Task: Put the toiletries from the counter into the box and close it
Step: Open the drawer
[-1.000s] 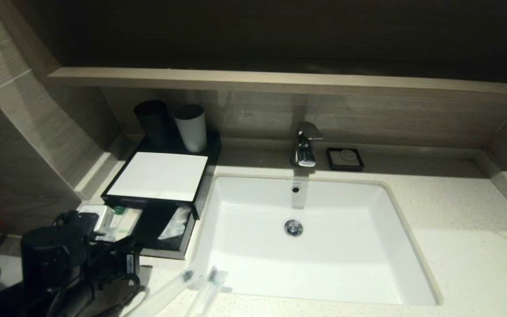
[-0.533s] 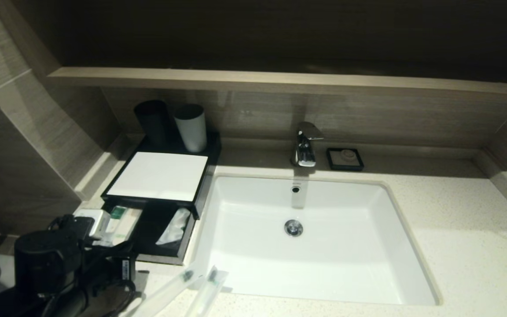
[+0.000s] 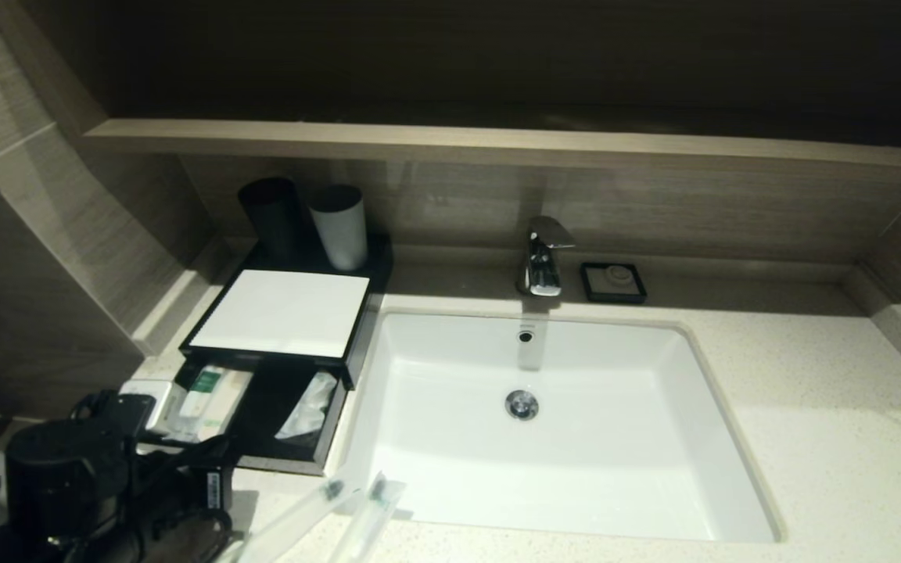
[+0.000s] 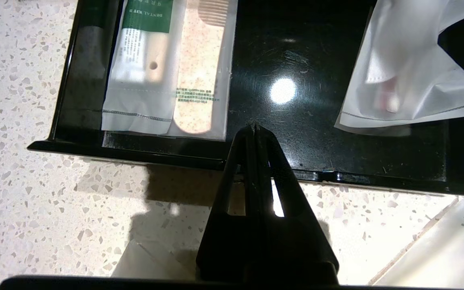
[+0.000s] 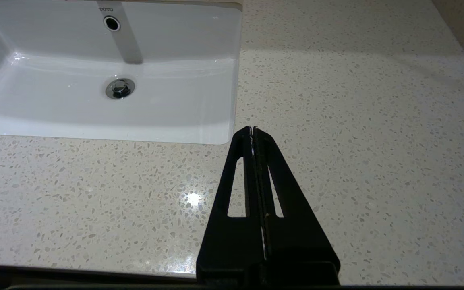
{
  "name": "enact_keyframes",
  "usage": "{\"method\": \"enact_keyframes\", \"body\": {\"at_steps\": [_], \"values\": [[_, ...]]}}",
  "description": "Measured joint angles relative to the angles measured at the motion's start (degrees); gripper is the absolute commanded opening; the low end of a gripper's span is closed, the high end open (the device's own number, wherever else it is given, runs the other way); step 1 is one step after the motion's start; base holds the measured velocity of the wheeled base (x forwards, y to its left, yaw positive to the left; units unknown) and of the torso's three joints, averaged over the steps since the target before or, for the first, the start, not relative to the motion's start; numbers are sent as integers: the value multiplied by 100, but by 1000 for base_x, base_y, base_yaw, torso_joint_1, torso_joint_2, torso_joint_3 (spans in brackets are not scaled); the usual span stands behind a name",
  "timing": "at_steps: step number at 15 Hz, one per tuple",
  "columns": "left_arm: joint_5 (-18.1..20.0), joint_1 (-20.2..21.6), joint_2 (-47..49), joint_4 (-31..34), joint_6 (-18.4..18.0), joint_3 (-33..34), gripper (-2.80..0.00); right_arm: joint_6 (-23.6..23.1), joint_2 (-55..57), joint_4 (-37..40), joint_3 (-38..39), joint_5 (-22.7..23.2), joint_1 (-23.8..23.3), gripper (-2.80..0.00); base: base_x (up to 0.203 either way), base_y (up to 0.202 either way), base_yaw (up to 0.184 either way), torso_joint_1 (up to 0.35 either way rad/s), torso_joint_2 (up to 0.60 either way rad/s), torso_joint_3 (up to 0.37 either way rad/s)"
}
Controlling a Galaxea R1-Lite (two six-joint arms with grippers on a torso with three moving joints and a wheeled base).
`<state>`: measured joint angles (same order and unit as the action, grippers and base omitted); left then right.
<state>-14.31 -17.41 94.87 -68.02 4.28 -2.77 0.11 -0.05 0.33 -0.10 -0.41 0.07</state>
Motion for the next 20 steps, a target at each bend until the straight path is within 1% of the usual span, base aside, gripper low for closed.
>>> {"method": "enact_keyframes", "body": {"at_steps": [10,17,20], "values": [[-4,0,-144,18,40,255,-280,-3,2,2,0,-2,0,-280,0,0,0,0,0,0],[-1,0,-503,531,51,269,-280,-1,2,0,0,-2,0,-280,0,0,0,0,0,0],[5,0,-713,853,82,269,-280,0,0,1,0,-2,0,-280,0,0,0,0,0,0]]}}
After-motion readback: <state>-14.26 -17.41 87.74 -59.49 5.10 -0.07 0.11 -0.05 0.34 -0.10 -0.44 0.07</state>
